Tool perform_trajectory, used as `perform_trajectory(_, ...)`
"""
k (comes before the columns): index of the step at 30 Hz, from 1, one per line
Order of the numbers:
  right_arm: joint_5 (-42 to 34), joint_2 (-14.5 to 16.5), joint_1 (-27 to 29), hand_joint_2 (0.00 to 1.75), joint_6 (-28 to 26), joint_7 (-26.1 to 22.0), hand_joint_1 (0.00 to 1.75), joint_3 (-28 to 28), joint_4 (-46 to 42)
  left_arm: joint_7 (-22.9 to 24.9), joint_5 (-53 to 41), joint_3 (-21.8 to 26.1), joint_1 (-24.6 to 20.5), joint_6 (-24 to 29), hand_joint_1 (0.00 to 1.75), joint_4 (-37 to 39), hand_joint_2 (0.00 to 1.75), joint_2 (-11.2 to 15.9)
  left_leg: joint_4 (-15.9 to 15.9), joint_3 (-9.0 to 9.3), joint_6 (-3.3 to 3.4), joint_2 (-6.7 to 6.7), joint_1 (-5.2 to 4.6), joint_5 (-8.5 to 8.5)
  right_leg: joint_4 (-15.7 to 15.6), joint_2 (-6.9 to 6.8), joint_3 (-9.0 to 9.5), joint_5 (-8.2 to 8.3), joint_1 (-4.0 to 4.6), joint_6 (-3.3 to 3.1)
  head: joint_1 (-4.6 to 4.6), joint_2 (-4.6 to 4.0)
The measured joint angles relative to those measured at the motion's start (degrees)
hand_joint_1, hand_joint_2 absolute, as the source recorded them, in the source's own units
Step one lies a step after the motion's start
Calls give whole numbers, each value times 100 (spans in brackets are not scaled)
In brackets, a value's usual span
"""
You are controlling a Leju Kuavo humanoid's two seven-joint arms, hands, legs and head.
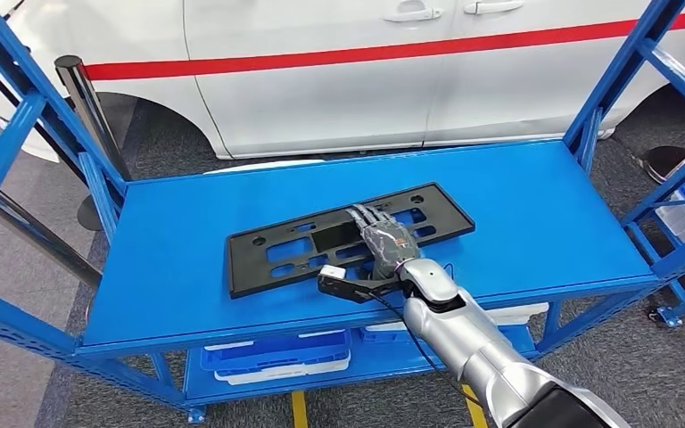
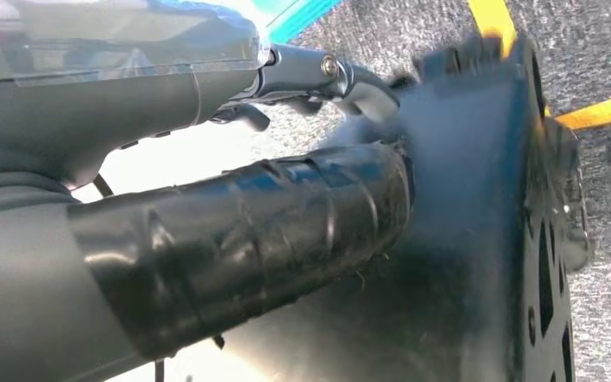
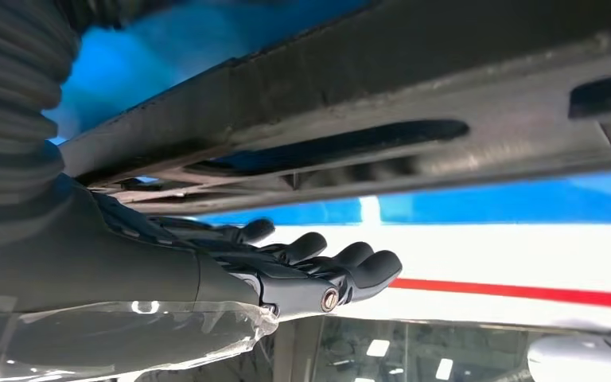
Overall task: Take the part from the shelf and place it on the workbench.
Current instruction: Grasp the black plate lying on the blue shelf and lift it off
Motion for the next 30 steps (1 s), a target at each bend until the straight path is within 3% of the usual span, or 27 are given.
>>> perform_trajectory(2, 46, 7, 0, 175, -2, -3, 175, -23, 25, -14, 0, -15, -2, -13, 0, 1, 0, -1, -307, 138, 46, -3, -19, 42, 7, 9, -17, 7, 17, 64, 2, 0)
perform_trajectory(4, 82, 8, -5, 175, -2, -9, 175, -53, 40, -42, 1, -32, 5, -22, 0, 0, 0, -4, -345, 148, 108, -3, -19, 71, -9, 14, -20, 21, 21, 132, 2, 0)
perform_trajectory(6, 100, 7, -11, 175, -1, -26, 175, -90, 50, -76, 2, -51, 5, -25, 0, -1, 0, -12, -392, 162, 174, 11, 1, 115, 139, 13, -82, -98, 12, 182, 5, 0)
perform_trajectory(9, 115, 7, -8, 175, 9, -80, 175, -133, 78, -151, 3, -78, -1, -37, 0, 0, 0, -21, -411, 159, 227, 38, 2, 139, 1084, 7, -506, -609, -6, 231, 8, 0)
perform_trajectory(10, 117, 7, 2, 175, 16, -97, 175, -136, 88, -170, 4, -83, 0, -43, 0, 0, 0, -22, -410, 158, 232, 44, -1, 139, 1389, 6, -651, -711, -11, 241, 7, 0)
perform_trajectory(11, 117, 8, 16, 175, 22, -108, 175, -136, 96, -183, 4, -87, 0, -49, 0, -1, 0, -25, -407, 157, 235, 46, -3, 136, 1529, 6, -722, -709, -16, 247, 7, 0)
perform_trajectory(12, 117, 8, 22, 175, 28, -115, 175, -137, 102, -196, 4, -93, -1, -54, 0, 0, 0, -28, -402, 159, 234, 45, -3, 132, 1460, 4, -693, -603, -21, 248, 7, 0)
perform_trajectory(14, 118, 10, 18, 175, 37, -118, 175, -139, 108, -223, 4, -109, -8, -67, 0, 0, 87, -39, -380, 165, 216, 40, 0, 111, 790, 0, -379, -229, -28, 233, 7, 0)
perform_trajectory(16, 120, 17, 0, 175, 44, -137, 175, -140, 108, -242, 1, -121, -24, -73, 0, -1, 175, -48, -344, 152, 170, 29, -18, 82, 169, -2, -91, -24, -6, 198, 5, 0)
perform_trajectory(19, 131, 28, -12, 175, 45, -175, 175, -140, 108, -236, -13, -156, -45, -27, 0, -1, 175, -53, -348, 147, 88, 18, -30, 71, 21, 2, -27, -19, 23, 120, 1, 0)
perform_trajectory(21, 147, 50, -18, 175, 38, -181, 175, -140, 108, -200, -21, -214, -60, 22, 0, -1, 175, -53, -219, 100, 31, 16, -15, -36, -27, -16, 1, 6, 5, 42, 1, 0)
perform_trajectory(22, 160, 60, -18, 175, 14, -175, 175, -142, 108, -178, -23, -245, -68, 46, 0, -1, 175, -52, -9, 6, 7, 16, -8, -173, -50, -29, 10, 20, -8, 6, 1, 0)
perform_trajectory(24, 232, 69, -4, 175, -124, -112, 175, -148, 107, -145, -22, -292, -76, 86, 0, -1, 175, -52, 712, -331, -29, 17, 8, -543, -57, -49, -1, 28, -9, -30, -1, 0)
perform_trajectory(26, 435, 71, 60, 175, -483, 98, 175, -161, 97, -133, -21, -326, -79, 111, 0, -1, 175, -52, 1247, -591, -57, 18, 23, -686, -51, -56, -12, 29, -6, -34, -1, 0)
perform_trajectory(27, 589, 72, 112, 175, -736, 264, 175, -168, 86, -123, -21, -346, -81, 127, 0, -1, 175, -52, 1217, -585, -63, 19, 31, -594, -45, -58, -13, 27, -8, -31, -1, 0)
perform_trajectory(28, 774, 74, 173, 175, -1025, 465, 175, -179, 66, -104, -22, -367, -84, 146, 0, -1, 175, -52, 984, -482, -65, 20, 40, -414, -35, -59, -13, 22, -12, -23, -1, 0)
perform_trajectory(30, 1172, 85, 306, 175, -1580, 877, 175, -230, -16, -43, -22, -401, -88, 180, 0, -1, 175, -55, 244, -149, -60, 18, 49, -48, 6, -54, -28, 0, -6, 14, -1, 0)
